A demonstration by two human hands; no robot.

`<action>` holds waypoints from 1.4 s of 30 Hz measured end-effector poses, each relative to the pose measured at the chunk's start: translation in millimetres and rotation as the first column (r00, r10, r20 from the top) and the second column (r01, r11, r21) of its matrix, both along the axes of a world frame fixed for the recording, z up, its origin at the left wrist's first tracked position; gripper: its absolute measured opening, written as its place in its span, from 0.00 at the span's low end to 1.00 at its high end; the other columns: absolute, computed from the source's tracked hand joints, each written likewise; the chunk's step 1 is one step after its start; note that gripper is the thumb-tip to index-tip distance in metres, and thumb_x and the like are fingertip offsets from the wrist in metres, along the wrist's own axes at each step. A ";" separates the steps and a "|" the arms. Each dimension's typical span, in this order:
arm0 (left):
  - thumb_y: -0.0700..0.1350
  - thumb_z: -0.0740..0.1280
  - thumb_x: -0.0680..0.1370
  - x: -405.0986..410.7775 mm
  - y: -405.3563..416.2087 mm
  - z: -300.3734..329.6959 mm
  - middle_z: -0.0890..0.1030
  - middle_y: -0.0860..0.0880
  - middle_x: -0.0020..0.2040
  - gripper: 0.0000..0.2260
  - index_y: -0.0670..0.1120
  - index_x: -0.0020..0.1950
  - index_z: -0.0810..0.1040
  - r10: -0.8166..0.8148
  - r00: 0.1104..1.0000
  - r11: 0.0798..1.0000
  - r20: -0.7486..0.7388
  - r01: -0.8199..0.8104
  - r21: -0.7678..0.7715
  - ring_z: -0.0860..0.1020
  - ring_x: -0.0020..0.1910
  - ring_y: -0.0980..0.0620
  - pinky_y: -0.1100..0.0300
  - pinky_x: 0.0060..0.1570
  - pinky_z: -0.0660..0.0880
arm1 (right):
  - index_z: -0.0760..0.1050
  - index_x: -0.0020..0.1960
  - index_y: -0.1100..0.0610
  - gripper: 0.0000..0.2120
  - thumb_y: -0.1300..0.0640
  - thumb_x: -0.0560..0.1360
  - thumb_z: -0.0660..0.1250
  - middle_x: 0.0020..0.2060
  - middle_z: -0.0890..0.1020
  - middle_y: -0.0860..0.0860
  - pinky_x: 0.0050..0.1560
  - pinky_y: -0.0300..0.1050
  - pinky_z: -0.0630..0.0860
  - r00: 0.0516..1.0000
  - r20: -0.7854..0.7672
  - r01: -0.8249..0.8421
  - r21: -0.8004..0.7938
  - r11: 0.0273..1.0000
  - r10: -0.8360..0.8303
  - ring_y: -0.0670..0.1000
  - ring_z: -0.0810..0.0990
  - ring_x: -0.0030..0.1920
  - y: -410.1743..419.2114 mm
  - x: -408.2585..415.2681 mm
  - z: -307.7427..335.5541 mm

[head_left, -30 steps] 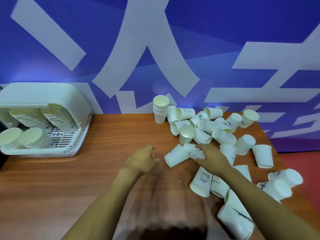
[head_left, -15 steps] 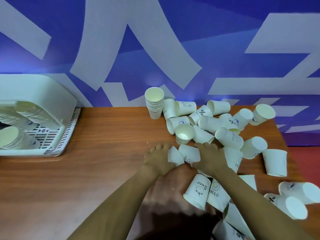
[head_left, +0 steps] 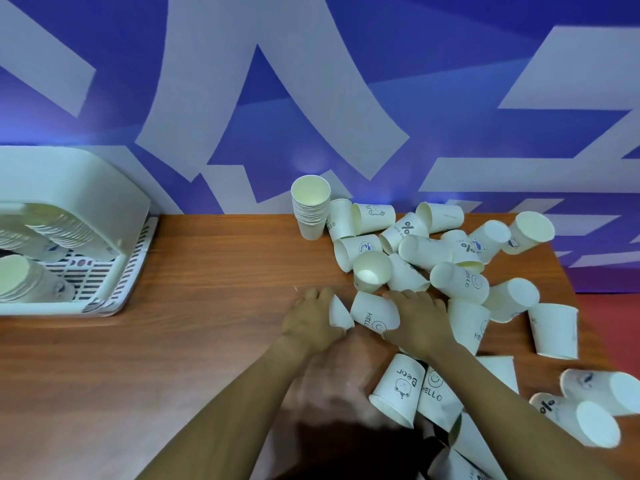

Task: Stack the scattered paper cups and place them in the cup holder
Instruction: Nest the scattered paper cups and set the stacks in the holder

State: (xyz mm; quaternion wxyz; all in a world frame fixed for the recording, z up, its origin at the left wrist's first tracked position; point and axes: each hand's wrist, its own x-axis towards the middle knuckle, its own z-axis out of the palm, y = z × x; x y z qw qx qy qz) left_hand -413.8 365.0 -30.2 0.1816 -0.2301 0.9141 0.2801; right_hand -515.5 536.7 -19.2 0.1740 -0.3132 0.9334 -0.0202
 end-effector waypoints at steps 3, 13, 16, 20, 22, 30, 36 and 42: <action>0.54 0.72 0.70 21.3 -12.4 12.5 0.66 0.47 0.66 0.34 0.49 0.71 0.60 0.079 0.996 0.997 -0.033 -0.079 0.011 0.71 0.62 0.44 0.48 0.58 0.73 | 0.65 0.68 0.46 0.29 0.41 0.70 0.66 0.60 0.75 0.46 0.60 0.49 0.64 0.999 -0.028 -0.026 -0.045 0.999 0.025 0.51 0.69 0.63 -2.7 9.3 10.5; 0.52 0.72 0.71 79.3 -36.0 74.0 0.63 0.48 0.67 0.38 0.49 0.75 0.55 0.248 0.938 0.968 -0.242 -0.249 0.025 0.72 0.63 0.43 0.50 0.57 0.72 | 0.63 0.71 0.48 0.33 0.45 0.68 0.69 0.59 0.71 0.50 0.51 0.47 0.73 0.999 0.041 -0.002 -0.211 0.977 0.011 0.53 0.72 0.60 -21.7 51.2 54.8; 0.52 0.72 0.70 100.9 -40.8 85.2 0.62 0.48 0.64 0.38 0.51 0.74 0.56 0.258 0.926 0.964 -0.275 -0.266 0.009 0.73 0.60 0.43 0.52 0.57 0.73 | 0.64 0.70 0.49 0.33 0.47 0.68 0.71 0.60 0.68 0.51 0.49 0.45 0.73 0.994 0.107 0.033 -0.277 0.960 -0.003 0.53 0.74 0.58 -36.0 67.3 59.8; 0.53 0.72 0.70 122.5 -56.0 95.3 0.63 0.48 0.62 0.34 0.50 0.71 0.60 0.228 0.932 0.970 -0.282 -0.244 -0.023 0.74 0.57 0.43 0.50 0.54 0.75 | 0.64 0.70 0.49 0.35 0.47 0.66 0.72 0.62 0.67 0.51 0.58 0.48 0.72 0.990 0.140 0.041 -0.332 0.942 0.006 0.53 0.71 0.63 -55.7 93.1 57.4; 0.53 0.72 0.70 131.9 -68.9 98.6 0.65 0.47 0.62 0.33 0.49 0.70 0.61 0.202 0.936 0.974 -0.289 -0.222 -0.037 0.73 0.58 0.43 0.49 0.54 0.74 | 0.62 0.71 0.49 0.37 0.48 0.66 0.73 0.65 0.67 0.50 0.60 0.48 0.71 0.987 0.158 0.055 -0.346 0.937 0.001 0.52 0.68 0.66 -66.4 105.2 58.2; 0.51 0.71 0.70 200.2 -160.7 101.3 0.64 0.49 0.63 0.32 0.50 0.71 0.61 0.156 0.928 0.987 -0.338 -0.160 0.017 0.72 0.60 0.45 0.54 0.52 0.73 | 0.62 0.71 0.48 0.37 0.51 0.66 0.74 0.63 0.71 0.50 0.59 0.41 0.67 0.978 0.198 0.148 -0.420 0.895 -0.069 0.51 0.70 0.64 -148.5 165.9 76.0; 0.48 0.71 0.70 258.2 -254.5 105.5 0.63 0.49 0.62 0.31 0.53 0.70 0.63 0.157 0.925 0.987 -0.346 -0.156 0.032 0.74 0.57 0.45 0.56 0.53 0.73 | 0.68 0.68 0.48 0.33 0.49 0.66 0.75 0.59 0.68 0.47 0.58 0.38 0.65 0.977 0.212 0.124 -0.424 0.897 -0.034 0.49 0.71 0.61 -243.4 235.2 76.5; 0.47 0.74 0.65 310.4 -323.1 97.1 0.65 0.48 0.61 0.31 0.49 0.66 0.67 0.171 0.930 0.985 -0.326 -0.173 0.022 0.71 0.59 0.45 0.53 0.56 0.72 | 0.64 0.70 0.48 0.37 0.49 0.64 0.76 0.59 0.66 0.48 0.59 0.39 0.67 0.968 0.248 0.134 -0.439 0.888 -0.024 0.48 0.71 0.58 -312.8 284.0 81.2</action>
